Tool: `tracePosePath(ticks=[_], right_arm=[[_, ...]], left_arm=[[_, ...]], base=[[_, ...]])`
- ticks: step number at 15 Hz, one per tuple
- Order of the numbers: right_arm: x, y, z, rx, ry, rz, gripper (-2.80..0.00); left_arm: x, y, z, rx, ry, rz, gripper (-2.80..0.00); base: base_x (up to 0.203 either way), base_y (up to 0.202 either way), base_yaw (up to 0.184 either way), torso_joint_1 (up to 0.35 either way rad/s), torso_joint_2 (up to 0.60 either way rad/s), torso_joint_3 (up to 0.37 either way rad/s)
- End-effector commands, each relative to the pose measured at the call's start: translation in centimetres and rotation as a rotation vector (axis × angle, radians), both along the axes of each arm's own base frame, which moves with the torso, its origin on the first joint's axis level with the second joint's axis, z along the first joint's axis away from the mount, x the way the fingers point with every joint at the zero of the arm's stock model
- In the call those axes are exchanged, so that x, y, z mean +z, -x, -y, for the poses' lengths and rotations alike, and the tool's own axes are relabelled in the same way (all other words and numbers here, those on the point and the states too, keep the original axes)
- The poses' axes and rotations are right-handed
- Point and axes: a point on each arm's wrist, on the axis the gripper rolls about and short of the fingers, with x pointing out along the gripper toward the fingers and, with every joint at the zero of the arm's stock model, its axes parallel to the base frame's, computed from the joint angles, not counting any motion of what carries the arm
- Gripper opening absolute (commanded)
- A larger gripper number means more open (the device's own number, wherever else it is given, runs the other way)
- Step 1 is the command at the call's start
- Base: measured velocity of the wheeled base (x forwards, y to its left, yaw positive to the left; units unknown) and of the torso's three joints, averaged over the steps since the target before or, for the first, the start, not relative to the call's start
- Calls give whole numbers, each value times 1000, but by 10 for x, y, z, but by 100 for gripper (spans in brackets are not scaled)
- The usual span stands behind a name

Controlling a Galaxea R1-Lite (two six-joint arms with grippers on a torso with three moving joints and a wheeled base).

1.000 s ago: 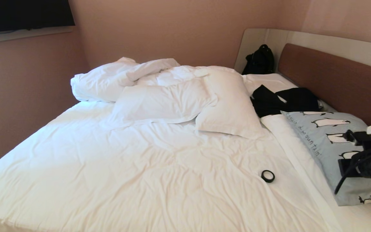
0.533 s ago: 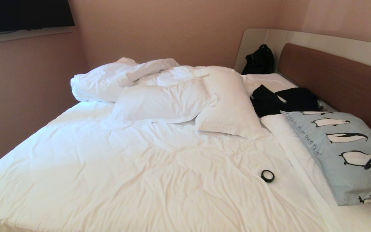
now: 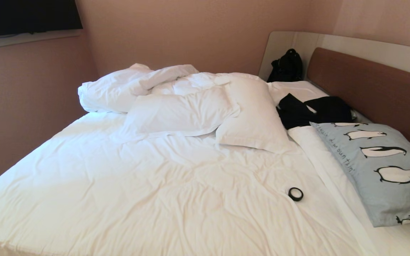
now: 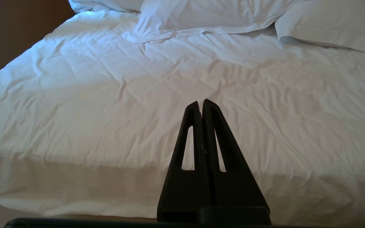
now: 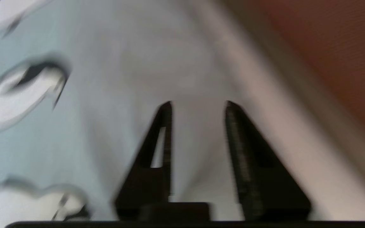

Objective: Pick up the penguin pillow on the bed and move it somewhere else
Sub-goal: Place the pillow at the bedside

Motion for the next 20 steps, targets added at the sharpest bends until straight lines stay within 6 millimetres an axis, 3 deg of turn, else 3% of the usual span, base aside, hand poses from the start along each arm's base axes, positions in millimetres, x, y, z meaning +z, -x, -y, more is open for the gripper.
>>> tracePosePath(ticks=[1, 9, 14, 15, 16, 20], right_arm=[[-38, -2, -8, 400, -338, 1, 0], [-54, -1, 16, 373, -335, -4, 0], [-75, -9, 25, 374, -367, -34, 0], [-74, -9, 25, 374, -374, -38, -230], [-74, -9, 25, 374, -374, -38, -280], [-69, -10, 27, 371, -372, -24, -280]], left_arm=[[0, 0, 0, 0, 0, -1, -280], [0, 0, 0, 0, 0, -1, -280], [0, 0, 0, 0, 0, -1, -280], [0, 0, 0, 0, 1, -1, -280], [0, 0, 0, 0, 1, -1, -280], [0, 0, 0, 0, 1, -1, -280]], base=[[0, 0, 0, 0, 0, 0], [0, 0, 0, 0, 0, 0], [0, 0, 0, 0, 0, 0], [0, 0, 0, 0, 0, 0], [0, 0, 0, 0, 0, 0], [0, 0, 0, 0, 0, 0]])
